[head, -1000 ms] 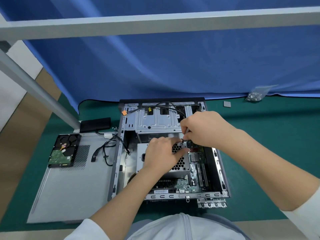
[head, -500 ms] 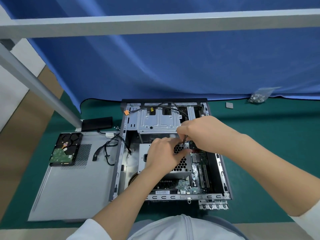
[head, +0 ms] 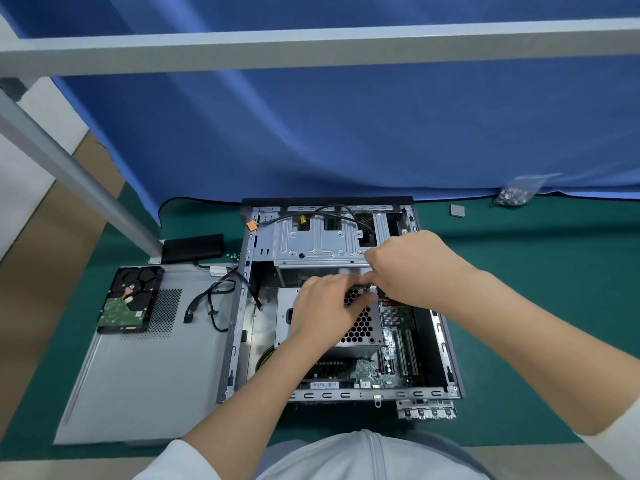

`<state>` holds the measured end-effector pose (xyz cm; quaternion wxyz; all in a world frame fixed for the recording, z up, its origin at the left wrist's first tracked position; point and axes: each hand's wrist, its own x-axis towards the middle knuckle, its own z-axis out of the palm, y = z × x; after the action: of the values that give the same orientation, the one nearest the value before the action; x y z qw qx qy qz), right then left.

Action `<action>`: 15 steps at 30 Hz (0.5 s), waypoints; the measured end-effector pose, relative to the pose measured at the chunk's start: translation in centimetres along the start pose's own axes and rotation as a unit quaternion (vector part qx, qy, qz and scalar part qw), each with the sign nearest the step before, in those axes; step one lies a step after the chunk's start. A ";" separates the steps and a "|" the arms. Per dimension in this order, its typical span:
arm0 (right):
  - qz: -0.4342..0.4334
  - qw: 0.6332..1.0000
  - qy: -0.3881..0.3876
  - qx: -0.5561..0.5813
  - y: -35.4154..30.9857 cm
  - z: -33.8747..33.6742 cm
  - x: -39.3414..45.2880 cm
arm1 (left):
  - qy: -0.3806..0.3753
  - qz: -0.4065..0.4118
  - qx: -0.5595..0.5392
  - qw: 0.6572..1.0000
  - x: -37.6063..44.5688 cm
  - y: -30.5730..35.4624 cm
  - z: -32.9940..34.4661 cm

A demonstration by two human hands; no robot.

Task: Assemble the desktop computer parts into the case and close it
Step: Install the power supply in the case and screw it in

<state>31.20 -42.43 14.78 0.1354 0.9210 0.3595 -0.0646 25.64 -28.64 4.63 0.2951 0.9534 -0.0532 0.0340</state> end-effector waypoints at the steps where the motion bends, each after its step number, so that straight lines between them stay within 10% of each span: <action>1: 0.004 1.000 0.000 0.007 0.1 0.0 0.0 | -0.001 0.001 -0.002 1.000 0.0 0.0 0.0; 15: -0.001 1.000 -0.013 -0.019 -0.3 -0.1 0.0 | 0.001 0.010 0.002 1.000 0.1 -0.1 0.1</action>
<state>31.04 -42.19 14.82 0.1571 0.9170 0.3600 -0.0696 25.76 -28.63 4.50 0.2929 0.9534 -0.0623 0.0379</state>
